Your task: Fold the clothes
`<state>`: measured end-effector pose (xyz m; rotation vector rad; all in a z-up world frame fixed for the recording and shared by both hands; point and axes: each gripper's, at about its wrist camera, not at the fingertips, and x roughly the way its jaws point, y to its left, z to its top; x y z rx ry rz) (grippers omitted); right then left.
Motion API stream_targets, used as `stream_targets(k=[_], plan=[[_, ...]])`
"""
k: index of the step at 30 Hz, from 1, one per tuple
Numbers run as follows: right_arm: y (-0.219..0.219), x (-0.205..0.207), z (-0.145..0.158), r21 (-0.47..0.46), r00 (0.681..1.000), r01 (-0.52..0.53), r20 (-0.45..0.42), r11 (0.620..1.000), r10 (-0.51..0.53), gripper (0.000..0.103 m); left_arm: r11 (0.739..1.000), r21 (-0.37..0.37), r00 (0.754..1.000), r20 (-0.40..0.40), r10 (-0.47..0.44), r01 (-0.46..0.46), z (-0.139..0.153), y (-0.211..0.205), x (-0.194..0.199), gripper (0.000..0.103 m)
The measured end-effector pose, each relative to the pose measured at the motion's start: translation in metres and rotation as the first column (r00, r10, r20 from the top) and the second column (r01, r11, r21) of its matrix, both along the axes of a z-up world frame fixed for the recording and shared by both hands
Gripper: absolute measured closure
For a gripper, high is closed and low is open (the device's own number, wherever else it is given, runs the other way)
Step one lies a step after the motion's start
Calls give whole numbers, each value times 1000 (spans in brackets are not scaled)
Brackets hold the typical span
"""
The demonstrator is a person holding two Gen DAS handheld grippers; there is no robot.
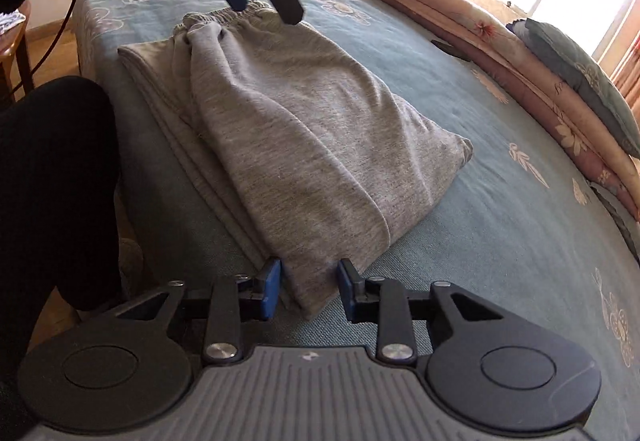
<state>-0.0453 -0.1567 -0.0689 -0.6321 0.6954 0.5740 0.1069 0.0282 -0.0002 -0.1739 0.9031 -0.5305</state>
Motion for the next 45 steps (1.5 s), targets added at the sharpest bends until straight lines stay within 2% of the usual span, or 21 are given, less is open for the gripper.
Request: stream_targets(k=[4, 5, 9, 10, 11, 12, 13, 15, 17, 19, 21, 23, 26, 28, 29, 30, 31, 36, 38, 41, 45], plan=[[-6, 6, 3, 20, 999, -28, -33, 999, 28, 78, 975, -148, 977, -107, -184, 167, -14, -70, 25, 1], [-8, 9, 5, 35, 998, -26, -55, 999, 28, 79, 973, -154, 972, -133, -195, 174, -22, -85, 32, 1], [-17, 16, 7, 130, 986, 10, -163, 991, 12, 79, 991, -61, 959, -255, -128, 116, -66, -129, 63, 2], [-19, 14, 8, 147, 983, 0, -183, 989, 27, 79, 993, -45, 961, -252, -114, 106, -71, -132, 67, 2], [-22, 13, 9, 174, 971, -21, -230, 985, 61, 86, 995, -32, 967, -233, -101, 96, -71, -135, 68, 1], [-27, 14, 10, 249, 934, -45, -333, 967, 129, 98, 995, -18, 968, -231, -97, 95, -69, -137, 70, 1], [-30, 11, 11, 282, 919, -62, -357, 957, 165, 98, 995, -7, 966, -238, -102, 103, -67, -138, 71, 1], [-33, 7, 16, 223, 956, -73, -261, 972, 132, 93, 994, -27, 964, -242, -111, 107, -62, -136, 69, 1], [-50, 18, 23, 226, 982, -10, -183, 974, 52, 89, 991, -72, 960, -249, -127, 113, -56, -131, 67, 1], [-64, 34, 22, 278, 980, 52, -199, 959, 5, 89, 983, -140, 952, -266, -155, 121, -54, -130, 67, 1], [-75, 50, 19, 334, 972, 113, -235, 936, -33, 75, 973, -189, 949, -257, -181, 134, -52, -136, 68, 1], [-84, 67, 15, 420, 952, 188, -299, 888, -60, 71, 971, -196, 950, -248, -187, 140, -55, -141, 71, 1], [-97, 90, 6, 537, 908, 346, -397, 769, -132, 71, 971, -205, 946, -273, -174, 119, -66, -142, 80, 1], [-104, 105, -7, 564, 848, 470, -502, 680, -170, 71, 973, -212, 944, -292, -156, 95, -75, -140, 87, 2], [-108, 112, -14, 569, 812, 528, -554, 631, -181, 77, 973, -216, 947, -288, -144, 83, -76, -139, 88, 2], [-111, 116, -21, 584, 770, 573, -624, 575, -134, 81, 973, -221, 950, -282, -133, 70, -76, -137, 90, 2], [-112, 114, -25, 592, 749, 595, -654, 543, -108, 82, 972, -226, 954, -276, -121, 58, -76, -135, 91, 2], [-127, 100, -39, 578, 645, 697, -764, 424, -19, 85, 975, -218, 964, -249, -92, 37, -78, -133, 92, 2], [-133, 92, -41, 565, 625, 705, -781, 428, 1, 85, 979, -200, 967, -238, -92, 44, -78, -137, 93, 2], [-135, 84, -32, 552, 640, 683, -767, 478, -30, 83, 988, -148, 968, -239, -78, 43, -66, -135, 91, 2], [-125, 84, 6, 584, 757, 597, -638, 550, -145, 77, 992, -106, 978, -188, -86, 67, -38, -114, 78, 2]])
